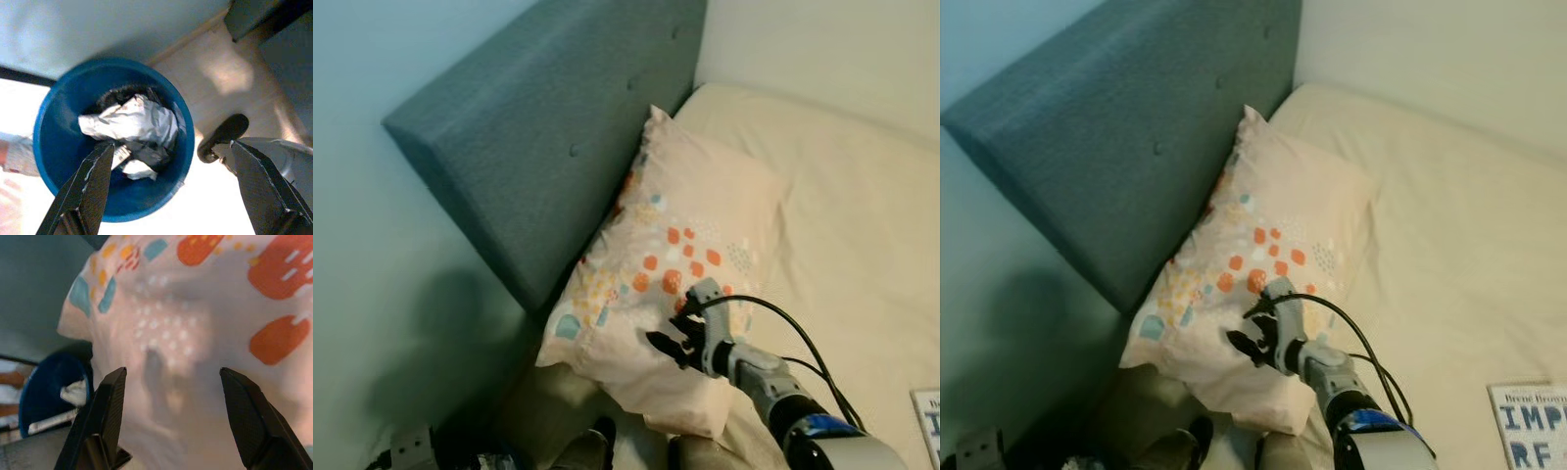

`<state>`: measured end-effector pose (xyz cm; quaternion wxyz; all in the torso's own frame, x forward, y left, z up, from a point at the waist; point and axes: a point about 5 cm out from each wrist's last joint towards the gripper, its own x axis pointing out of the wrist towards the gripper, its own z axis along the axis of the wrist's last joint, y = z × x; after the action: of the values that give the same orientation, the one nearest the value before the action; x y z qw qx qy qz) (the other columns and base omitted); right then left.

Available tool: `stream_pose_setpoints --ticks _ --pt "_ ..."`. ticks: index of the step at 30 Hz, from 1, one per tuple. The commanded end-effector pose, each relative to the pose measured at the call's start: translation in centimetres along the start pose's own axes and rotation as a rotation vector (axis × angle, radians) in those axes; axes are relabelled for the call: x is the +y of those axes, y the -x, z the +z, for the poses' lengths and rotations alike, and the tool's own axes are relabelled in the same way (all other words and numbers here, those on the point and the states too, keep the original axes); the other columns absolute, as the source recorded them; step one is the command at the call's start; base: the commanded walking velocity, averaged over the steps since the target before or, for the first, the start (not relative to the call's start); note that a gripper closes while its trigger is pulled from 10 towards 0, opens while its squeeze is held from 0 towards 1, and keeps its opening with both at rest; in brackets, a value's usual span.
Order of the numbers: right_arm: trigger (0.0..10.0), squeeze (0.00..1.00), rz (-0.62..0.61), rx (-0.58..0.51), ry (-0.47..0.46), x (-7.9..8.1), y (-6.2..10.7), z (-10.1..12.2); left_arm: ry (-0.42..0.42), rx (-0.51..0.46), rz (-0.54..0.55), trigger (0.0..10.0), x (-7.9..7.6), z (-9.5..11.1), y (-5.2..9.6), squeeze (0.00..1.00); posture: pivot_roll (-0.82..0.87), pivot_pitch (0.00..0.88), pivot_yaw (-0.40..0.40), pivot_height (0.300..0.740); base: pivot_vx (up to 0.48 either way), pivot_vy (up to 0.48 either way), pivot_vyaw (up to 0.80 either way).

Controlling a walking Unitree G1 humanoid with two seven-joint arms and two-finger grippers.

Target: Clean up the room

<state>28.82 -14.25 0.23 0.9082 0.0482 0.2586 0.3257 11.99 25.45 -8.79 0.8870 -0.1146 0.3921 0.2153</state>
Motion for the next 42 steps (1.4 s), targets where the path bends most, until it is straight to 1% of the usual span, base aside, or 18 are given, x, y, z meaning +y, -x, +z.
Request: stream_pose_setpoints --ticks 1,2,3,4,6,9,12,14,15,19,22,26,29,32,38,42 --pt "10.0 0.00 -0.001 0.031 -0.024 0.0 0.3 -1.0 -0.003 0.046 -0.003 10.0 0.0 -1.3 0.4 0.00 -0.09 0.103 0.067 0.740 0.000 -0.472 0.76" --pt "10.0 0.00 -0.003 0.034 -0.024 -0.1 0.4 -1.0 0.013 0.050 0.004 10.0 0.0 -1.3 0.4 0.00 -0.09 0.099 0.066 0.740 0.000 0.000 0.75" --pt "10.0 0.00 -0.022 0.039 -0.018 -0.2 0.4 -1.1 -0.008 0.053 0.019 10.0 0.0 -1.1 0.3 0.00 -0.09 0.094 0.063 0.740 0.000 0.000 0.74" --pt "10.0 0.00 -0.022 0.039 -0.018 -0.2 0.4 -1.1 -0.008 0.053 0.019 10.0 0.0 -1.1 0.3 0.00 -0.09 0.094 0.063 0.740 0.000 0.000 0.74" --pt "10.0 0.00 -0.032 0.044 -0.009 -0.3 0.5 -1.1 -0.013 0.056 0.025 10.0 0.1 -1.1 0.2 0.00 -0.09 0.094 0.063 0.740 0.000 0.000 0.00" --pt "10.0 0.00 -0.060 0.064 -0.020 -0.4 0.4 -1.3 0.000 0.061 0.013 10.0 -0.1 -1.0 0.2 0.00 -0.09 0.077 0.055 0.740 0.000 0.000 0.00" --pt "10.0 0.00 -0.050 0.094 -0.012 -0.1 0.4 -1.9 0.002 0.070 0.005 10.0 -0.3 -1.0 0.1 0.00 -0.09 0.057 0.042 0.740 0.000 0.000 0.00" --pt "10.0 0.00 -0.055 0.153 -0.014 0.7 0.3 -3.4 0.002 0.069 -0.007 10.0 -0.8 -0.5 -0.2 0.00 -0.09 0.038 0.024 0.740 0.000 0.000 0.64" --pt "10.0 0.00 -0.055 0.153 -0.014 0.7 0.3 -3.4 0.002 0.069 -0.007 10.0 -0.8 -0.5 -0.2 0.00 -0.09 0.038 0.024 0.740 0.000 0.000 0.79" --pt "10.0 0.00 -0.033 0.225 -0.010 1.8 0.4 -5.3 -0.008 0.040 -0.024 10.0 -1.8 0.8 -0.8 0.00 -0.08 0.028 0.012 0.740 0.000 0.000 0.77" --pt "10.0 0.00 -0.028 0.236 -0.013 2.0 0.4 -5.7 -0.016 0.028 -0.033 10.0 -2.1 1.3 -1.0 0.00 -0.08 0.023 0.012 0.740 0.000 0.000 0.77" --pt "10.0 0.00 -0.034 0.254 -0.021 2.0 0.7 -6.2 -0.030 0.020 -0.043 10.0 -2.4 1.8 -1.2 0.00 -0.08 0.016 0.014 0.740 0.000 0.000 0.77" --pt "10.0 0.00 -0.065 0.277 -0.045 1.6 1.2 -6.9 -0.044 0.020 -0.054 10.0 -2.6 2.1 -1.3 0.00 -0.08 0.013 0.015 0.740 0.000 0.000 0.76" --pt "10.0 0.00 -0.103 0.311 -0.067 1.2 2.0 -7.8 -0.053 0.028 -0.064 10.0 -2.7 2.0 -1.3 0.00 -0.08 0.011 0.016 0.740 0.000 0.000 0.77" --pt "10.0 0.00 -0.122 0.336 -0.085 1.1 2.5 -8.6 -0.054 0.034 -0.073 10.0 -2.9 1.9 -1.3 0.00 -0.08 0.010 0.016 0.740 0.000 0.000 0.77" --pt "10.0 0.00 -0.133 0.341 -0.097 1.0 2.8 -8.9 -0.061 0.034 -0.096 10.0 -3.3 1.9 -1.3 0.00 -0.08 0.010 0.018 0.740 0.000 0.000 0.77"
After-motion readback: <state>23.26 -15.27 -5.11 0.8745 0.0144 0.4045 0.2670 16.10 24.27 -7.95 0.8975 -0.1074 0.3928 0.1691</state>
